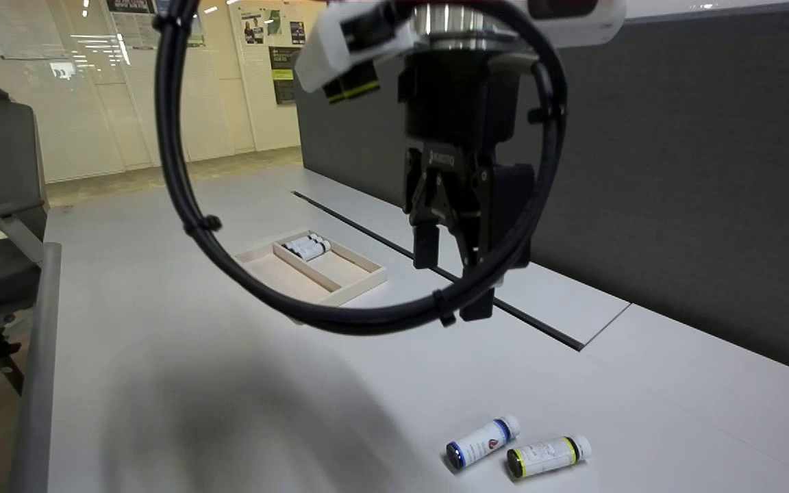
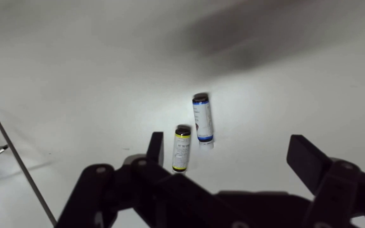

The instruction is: Put the leftmost object on the table in the upper half of the cardboard box

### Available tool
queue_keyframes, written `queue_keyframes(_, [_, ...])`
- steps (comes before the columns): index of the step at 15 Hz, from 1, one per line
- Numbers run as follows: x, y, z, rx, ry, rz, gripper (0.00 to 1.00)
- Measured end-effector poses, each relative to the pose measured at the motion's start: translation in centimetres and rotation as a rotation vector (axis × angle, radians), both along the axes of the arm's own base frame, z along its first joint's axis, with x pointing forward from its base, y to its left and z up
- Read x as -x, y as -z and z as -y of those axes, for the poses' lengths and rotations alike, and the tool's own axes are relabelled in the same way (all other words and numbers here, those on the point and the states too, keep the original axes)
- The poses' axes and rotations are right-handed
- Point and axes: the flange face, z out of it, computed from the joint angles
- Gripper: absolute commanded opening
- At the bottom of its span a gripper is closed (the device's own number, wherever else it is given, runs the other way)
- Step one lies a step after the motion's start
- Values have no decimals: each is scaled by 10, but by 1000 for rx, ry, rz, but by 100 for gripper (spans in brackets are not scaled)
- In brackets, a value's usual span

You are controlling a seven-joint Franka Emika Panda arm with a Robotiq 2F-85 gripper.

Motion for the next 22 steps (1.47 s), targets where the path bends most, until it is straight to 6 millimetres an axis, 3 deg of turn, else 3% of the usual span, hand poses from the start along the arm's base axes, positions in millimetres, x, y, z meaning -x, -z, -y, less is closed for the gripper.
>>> queue_keyframes(7, [-22, 69, 9, -17, -23, 20, 100])
queue_keyframes(21, [-33, 160, 21, -46, 11, -14, 100])
queue_keyframes(22, [-33, 165, 21, -46, 13, -17, 75])
